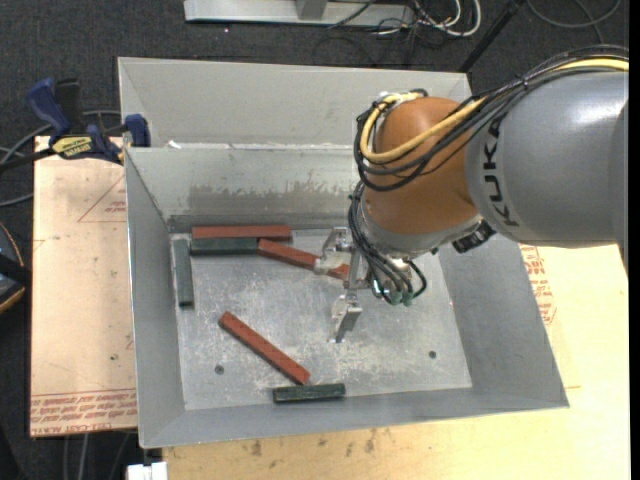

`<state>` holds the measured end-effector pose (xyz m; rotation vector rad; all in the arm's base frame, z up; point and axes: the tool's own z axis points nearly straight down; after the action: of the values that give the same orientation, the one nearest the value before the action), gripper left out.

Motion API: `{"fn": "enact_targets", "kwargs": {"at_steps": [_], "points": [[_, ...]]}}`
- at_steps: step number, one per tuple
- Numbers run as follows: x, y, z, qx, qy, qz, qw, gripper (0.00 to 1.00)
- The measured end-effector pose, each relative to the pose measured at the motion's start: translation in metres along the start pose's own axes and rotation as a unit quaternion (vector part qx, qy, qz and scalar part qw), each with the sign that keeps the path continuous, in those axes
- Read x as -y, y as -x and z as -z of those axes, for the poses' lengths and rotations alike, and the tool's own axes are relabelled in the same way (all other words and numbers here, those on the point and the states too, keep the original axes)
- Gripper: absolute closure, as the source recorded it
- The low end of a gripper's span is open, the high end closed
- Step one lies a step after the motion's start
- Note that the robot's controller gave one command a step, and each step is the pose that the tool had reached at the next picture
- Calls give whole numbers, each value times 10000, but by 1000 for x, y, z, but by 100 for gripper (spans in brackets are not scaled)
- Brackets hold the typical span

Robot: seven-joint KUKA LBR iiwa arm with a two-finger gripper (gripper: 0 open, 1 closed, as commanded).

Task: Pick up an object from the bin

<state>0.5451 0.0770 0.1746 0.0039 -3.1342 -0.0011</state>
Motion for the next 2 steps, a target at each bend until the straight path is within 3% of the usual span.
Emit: {"fn": "enact_targets", "kwargs": {"at_steps": [1, 2], "points": [[0, 2, 4, 36, 2, -8, 10000, 0], [-2, -26, -46, 68, 6, 67, 10000, 0]]}}
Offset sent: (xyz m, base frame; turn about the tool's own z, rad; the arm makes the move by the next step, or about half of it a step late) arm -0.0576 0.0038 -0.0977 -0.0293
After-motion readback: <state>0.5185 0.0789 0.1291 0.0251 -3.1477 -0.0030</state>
